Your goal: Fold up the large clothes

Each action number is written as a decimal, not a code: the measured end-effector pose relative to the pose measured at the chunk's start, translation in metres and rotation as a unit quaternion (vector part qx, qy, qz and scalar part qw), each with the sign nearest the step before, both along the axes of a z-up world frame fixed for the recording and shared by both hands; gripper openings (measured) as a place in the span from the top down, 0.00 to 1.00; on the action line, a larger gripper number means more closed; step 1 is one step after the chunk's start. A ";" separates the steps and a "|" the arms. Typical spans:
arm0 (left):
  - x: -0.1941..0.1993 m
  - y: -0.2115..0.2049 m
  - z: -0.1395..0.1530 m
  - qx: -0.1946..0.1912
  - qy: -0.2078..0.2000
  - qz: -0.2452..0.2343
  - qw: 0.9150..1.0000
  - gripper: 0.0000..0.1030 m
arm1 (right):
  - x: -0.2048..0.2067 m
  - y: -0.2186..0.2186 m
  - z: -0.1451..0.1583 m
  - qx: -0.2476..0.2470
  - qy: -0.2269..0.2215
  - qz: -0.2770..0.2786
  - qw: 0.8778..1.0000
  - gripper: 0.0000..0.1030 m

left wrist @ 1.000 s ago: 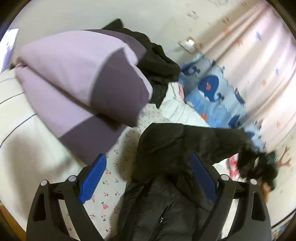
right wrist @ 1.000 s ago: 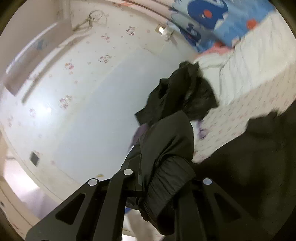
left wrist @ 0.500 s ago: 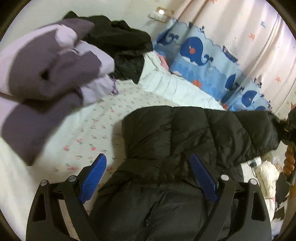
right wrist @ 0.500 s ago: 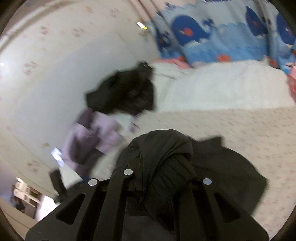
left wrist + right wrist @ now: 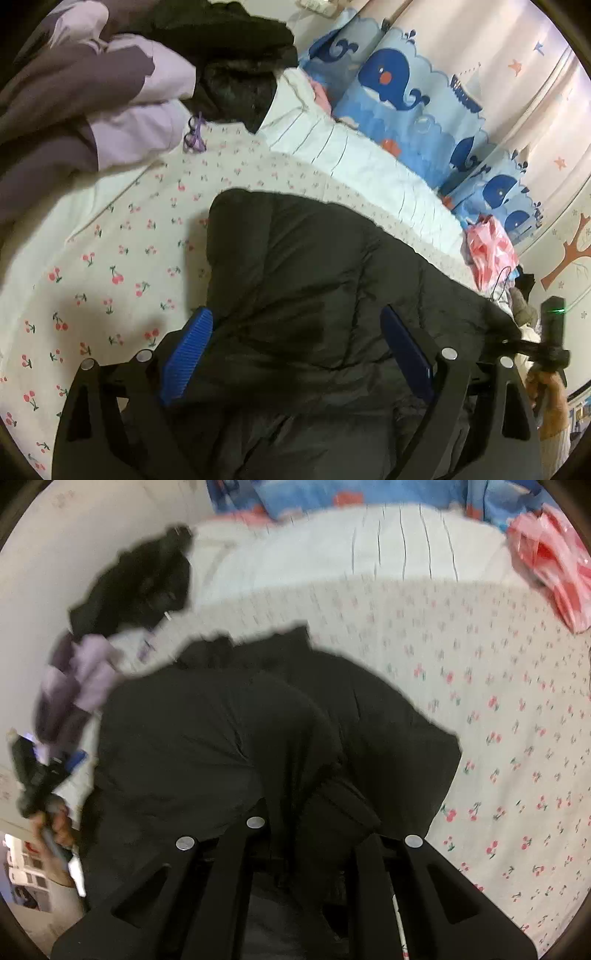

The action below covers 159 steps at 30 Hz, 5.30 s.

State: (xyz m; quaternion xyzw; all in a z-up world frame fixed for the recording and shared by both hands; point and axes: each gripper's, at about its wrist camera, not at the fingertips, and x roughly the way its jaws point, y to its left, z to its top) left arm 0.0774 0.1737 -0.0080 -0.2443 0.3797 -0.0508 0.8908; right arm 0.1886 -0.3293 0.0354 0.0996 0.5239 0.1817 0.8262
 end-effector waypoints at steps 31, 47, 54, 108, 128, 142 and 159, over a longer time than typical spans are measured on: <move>0.025 -0.016 0.001 0.065 -0.021 0.038 0.997 0.07 | -0.053 -0.107 -0.034 0.095 -0.022 -0.165 0.981 0.49; 0.063 -0.026 -0.062 0.047 0.084 0.000 0.995 0.06 | 0.007 -0.037 -0.094 0.068 -0.024 -0.123 0.990 0.40; 0.014 -0.004 -0.020 0.122 0.059 -0.032 0.990 0.06 | -0.093 -0.071 -0.061 0.136 -0.038 -0.114 0.983 0.19; -0.235 0.048 0.082 0.135 0.053 -0.165 0.976 0.13 | -0.293 -0.105 0.001 0.171 -0.085 -0.085 0.978 0.17; -0.146 -0.083 0.052 -0.014 -0.027 -0.189 0.981 0.13 | -0.142 -0.010 0.055 0.183 -0.183 -0.044 0.965 0.95; -0.147 -0.141 0.033 -0.061 -0.021 -0.182 0.981 0.10 | -0.150 -0.016 0.198 0.210 -0.288 -0.014 0.934 0.96; -0.127 -0.122 -0.028 -0.016 0.031 0.003 0.999 0.10 | -0.149 -0.034 0.178 0.205 -0.280 -0.025 0.937 0.97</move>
